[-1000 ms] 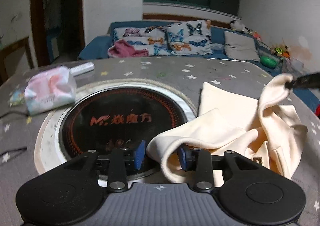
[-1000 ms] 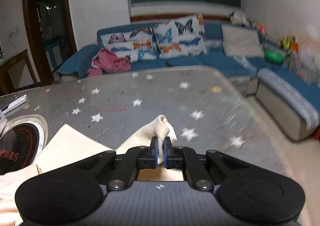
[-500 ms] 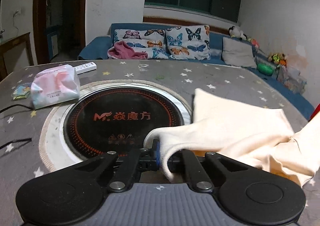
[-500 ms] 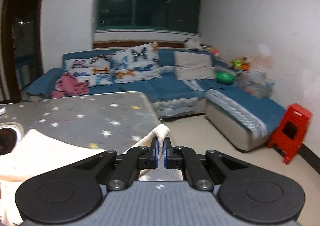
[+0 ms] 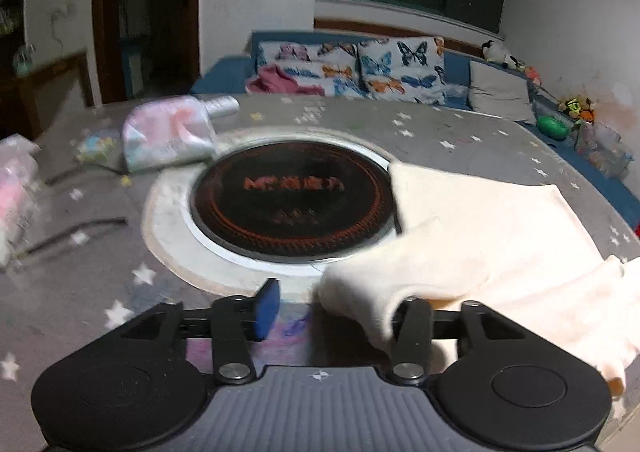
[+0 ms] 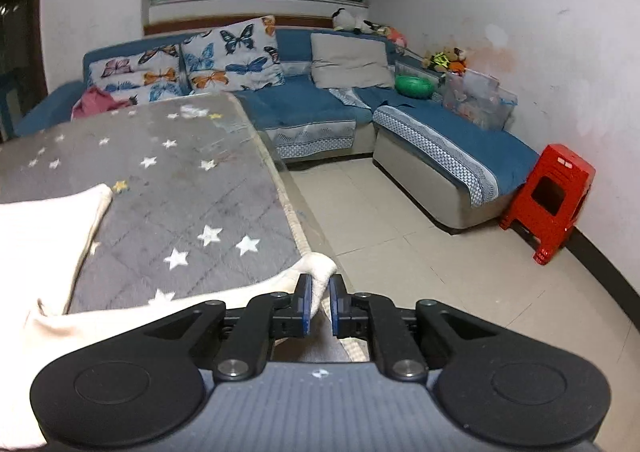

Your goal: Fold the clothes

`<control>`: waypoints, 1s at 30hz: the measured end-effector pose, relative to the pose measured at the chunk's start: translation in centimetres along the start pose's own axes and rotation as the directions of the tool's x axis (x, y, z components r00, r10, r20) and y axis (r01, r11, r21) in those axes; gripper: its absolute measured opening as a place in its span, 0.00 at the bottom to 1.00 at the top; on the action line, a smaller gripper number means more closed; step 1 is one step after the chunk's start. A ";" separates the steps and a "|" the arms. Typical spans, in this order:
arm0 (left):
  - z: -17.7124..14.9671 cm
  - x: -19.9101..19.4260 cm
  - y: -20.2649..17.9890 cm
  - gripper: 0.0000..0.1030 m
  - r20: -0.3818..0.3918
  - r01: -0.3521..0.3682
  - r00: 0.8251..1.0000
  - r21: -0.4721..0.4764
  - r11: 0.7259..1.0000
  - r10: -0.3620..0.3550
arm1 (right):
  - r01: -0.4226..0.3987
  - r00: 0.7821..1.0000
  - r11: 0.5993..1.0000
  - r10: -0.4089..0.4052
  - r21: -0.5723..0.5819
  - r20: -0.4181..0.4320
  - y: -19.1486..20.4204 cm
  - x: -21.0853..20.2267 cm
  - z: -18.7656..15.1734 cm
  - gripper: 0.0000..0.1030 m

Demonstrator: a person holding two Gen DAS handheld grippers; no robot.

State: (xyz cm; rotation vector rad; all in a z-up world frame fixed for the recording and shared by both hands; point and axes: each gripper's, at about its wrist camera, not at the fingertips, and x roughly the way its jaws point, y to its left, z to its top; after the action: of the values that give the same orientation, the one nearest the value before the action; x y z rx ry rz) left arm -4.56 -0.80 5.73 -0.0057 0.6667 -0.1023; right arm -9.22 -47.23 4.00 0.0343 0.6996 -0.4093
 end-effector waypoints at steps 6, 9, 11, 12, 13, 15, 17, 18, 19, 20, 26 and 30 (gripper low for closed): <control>-0.8 -2.1 -0.7 0.76 0.044 -0.011 0.999 0.033 0.999 0.010 | 0.020 0.998 0.996 -0.015 -0.087 0.054 0.5 -2.5 -0.1 0.33; -0.8 -1.9 0.2 0.84 0.013 -0.024 1.000 -0.022 0.999 0.025 | -0.061 0.997 0.990 0.066 -0.126 0.036 1.3 -3.5 -0.1 0.38; -1.0 -1.7 0.5 0.84 -0.015 -0.018 1.000 -0.048 0.999 0.018 | -0.122 0.991 0.978 0.129 -0.170 0.030 2.5 -4.5 -0.5 0.41; -1.2 -1.6 0.6 0.84 -0.029 -0.014 0.999 -0.060 0.998 0.012 | -0.152 0.987 0.970 0.159 -0.191 0.025 3.3 -5.0 -0.7 0.42; -1.4 -1.6 0.4 0.84 -0.031 -0.015 0.999 -0.050 0.999 0.014 | -0.181 0.982 0.960 0.189 -0.213 0.019 4.1 -5.4 -0.8 0.42; -1.8 -1.7 -0.5 0.87 -0.017 -0.028 0.999 0.001 1.000 0.028 | -0.239 0.969 0.937 0.248 -0.254 0.005 5.7 -6.2 -1.2 0.42; -2.3 -1.8 -1.4 0.89 -0.002 -0.041 0.999 0.051 0.998 0.042 | -0.295 0.952 0.911 0.304 -0.288 -0.012 7.4 -6.9 -1.6 0.42; -2.5 -1.9 -1.9 0.91 0.006 -0.048 0.999 0.077 0.996 0.048 | -0.320 0.944 0.896 0.330 -0.308 -0.020 8.3 -7.3 -1.8 0.42; -2.7 -2.0 -2.2 0.92 0.015 -0.062 0.998 0.100 0.993 0.061 | -0.344 0.935 0.880 0.354 -0.328 -0.029 9.2 -7.7 -2.0 0.42; -2.7 -2.0 -2.5 0.92 0.024 -0.075 0.997 0.120 0.990 0.073 | -0.368 0.925 0.863 0.379 -0.347 -0.039 10.2 -7.9 -2.2 0.42; -2.2 -3.6 -3.6 0.89 0.138 -0.104 0.987 0.177 0.979 0.079 | -0.484 0.864 0.744 0.489 -0.460 -0.118 15.6 -9.0 -3.7 0.41; -1.5 -3.8 -3.8 0.68 0.170 -0.120 0.981 0.180 0.976 0.090 | -0.561 0.811 0.638 0.550 -0.527 -0.197 18.9 -9.9 -5.6 0.32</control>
State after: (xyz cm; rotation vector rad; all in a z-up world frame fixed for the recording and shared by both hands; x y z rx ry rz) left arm -8.84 -4.16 7.03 0.2035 0.4924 -0.0621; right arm -12.39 -25.41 3.97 -0.3092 0.7664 0.4192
